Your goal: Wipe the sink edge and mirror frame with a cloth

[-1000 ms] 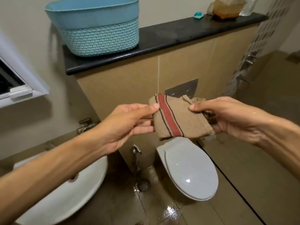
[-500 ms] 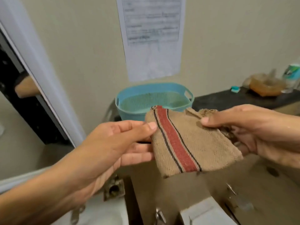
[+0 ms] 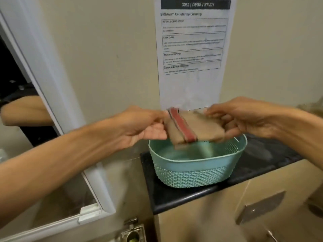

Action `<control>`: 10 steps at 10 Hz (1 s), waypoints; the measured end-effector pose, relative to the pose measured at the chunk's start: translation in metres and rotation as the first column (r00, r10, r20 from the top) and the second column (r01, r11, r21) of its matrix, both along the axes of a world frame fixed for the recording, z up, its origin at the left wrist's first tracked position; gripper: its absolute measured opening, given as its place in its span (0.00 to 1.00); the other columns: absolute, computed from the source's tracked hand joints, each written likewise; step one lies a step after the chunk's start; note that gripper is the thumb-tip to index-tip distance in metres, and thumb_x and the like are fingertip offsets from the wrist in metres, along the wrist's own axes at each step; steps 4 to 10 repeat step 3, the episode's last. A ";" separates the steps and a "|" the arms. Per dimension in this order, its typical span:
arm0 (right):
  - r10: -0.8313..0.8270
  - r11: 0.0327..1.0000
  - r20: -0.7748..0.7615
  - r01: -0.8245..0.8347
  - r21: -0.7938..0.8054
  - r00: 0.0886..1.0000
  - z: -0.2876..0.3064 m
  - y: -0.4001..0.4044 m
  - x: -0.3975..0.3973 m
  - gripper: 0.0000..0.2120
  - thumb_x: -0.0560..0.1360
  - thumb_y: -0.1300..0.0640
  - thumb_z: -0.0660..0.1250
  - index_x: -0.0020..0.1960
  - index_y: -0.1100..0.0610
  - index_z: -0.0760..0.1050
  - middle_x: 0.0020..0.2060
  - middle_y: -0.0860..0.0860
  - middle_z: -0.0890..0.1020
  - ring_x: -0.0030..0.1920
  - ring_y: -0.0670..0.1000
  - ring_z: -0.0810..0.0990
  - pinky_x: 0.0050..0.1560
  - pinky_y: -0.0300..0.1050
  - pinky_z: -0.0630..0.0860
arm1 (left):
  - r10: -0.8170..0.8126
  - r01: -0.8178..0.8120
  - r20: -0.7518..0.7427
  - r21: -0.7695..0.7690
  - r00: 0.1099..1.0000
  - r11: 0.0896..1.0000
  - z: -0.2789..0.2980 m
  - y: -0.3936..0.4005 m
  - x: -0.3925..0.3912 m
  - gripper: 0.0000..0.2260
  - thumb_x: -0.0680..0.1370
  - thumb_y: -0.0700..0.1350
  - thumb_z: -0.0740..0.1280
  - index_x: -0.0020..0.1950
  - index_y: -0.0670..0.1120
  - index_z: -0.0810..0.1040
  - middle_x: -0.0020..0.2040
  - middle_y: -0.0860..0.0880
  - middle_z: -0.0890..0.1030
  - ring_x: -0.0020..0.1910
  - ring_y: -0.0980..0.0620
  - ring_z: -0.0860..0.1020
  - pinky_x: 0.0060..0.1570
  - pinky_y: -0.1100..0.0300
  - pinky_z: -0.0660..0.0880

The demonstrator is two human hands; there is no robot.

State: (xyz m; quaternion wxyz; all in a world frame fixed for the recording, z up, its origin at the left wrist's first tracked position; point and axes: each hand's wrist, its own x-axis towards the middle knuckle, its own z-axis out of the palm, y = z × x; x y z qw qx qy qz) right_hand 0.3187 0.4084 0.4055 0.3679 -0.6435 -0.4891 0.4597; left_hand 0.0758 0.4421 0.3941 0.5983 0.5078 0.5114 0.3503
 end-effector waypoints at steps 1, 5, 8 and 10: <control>-0.020 0.998 0.176 0.030 -0.056 0.984 -0.029 0.011 0.004 0.17 0.82 0.57 0.71 0.56 0.74 0.79 0.43 0.67 0.88 0.40 0.67 0.89 0.35 0.54 0.87 | -0.012 0.008 -0.143 -0.030 0.990 1.000 -0.020 0.014 -0.004 0.10 0.85 0.39 0.67 0.59 0.31 0.80 0.55 0.32 0.85 0.47 0.43 0.89 0.38 0.57 0.87; -0.016 0.997 0.367 -0.014 0.079 0.930 -0.046 0.007 -0.002 0.12 0.81 0.56 0.73 0.50 0.66 0.85 0.39 0.59 0.90 0.38 0.58 0.91 0.47 0.53 0.89 | -0.003 0.011 -0.173 0.045 0.985 0.999 -0.030 0.015 -0.001 0.11 0.85 0.42 0.68 0.58 0.34 0.82 0.52 0.36 0.87 0.44 0.47 0.88 0.41 0.60 0.87; -0.016 0.997 0.367 -0.014 0.079 0.930 -0.046 0.007 -0.002 0.12 0.81 0.56 0.73 0.50 0.66 0.85 0.39 0.59 0.90 0.38 0.58 0.91 0.47 0.53 0.89 | -0.003 0.011 -0.173 0.045 0.985 0.999 -0.030 0.015 -0.001 0.11 0.85 0.42 0.68 0.58 0.34 0.82 0.52 0.36 0.87 0.44 0.47 0.88 0.41 0.60 0.87; -0.016 0.997 0.367 -0.014 0.079 0.930 -0.046 0.007 -0.002 0.12 0.81 0.56 0.73 0.50 0.66 0.85 0.39 0.59 0.90 0.38 0.58 0.91 0.47 0.53 0.89 | -0.003 0.011 -0.173 0.045 0.985 0.999 -0.030 0.015 -0.001 0.11 0.85 0.42 0.68 0.58 0.34 0.82 0.52 0.36 0.87 0.44 0.47 0.88 0.41 0.60 0.87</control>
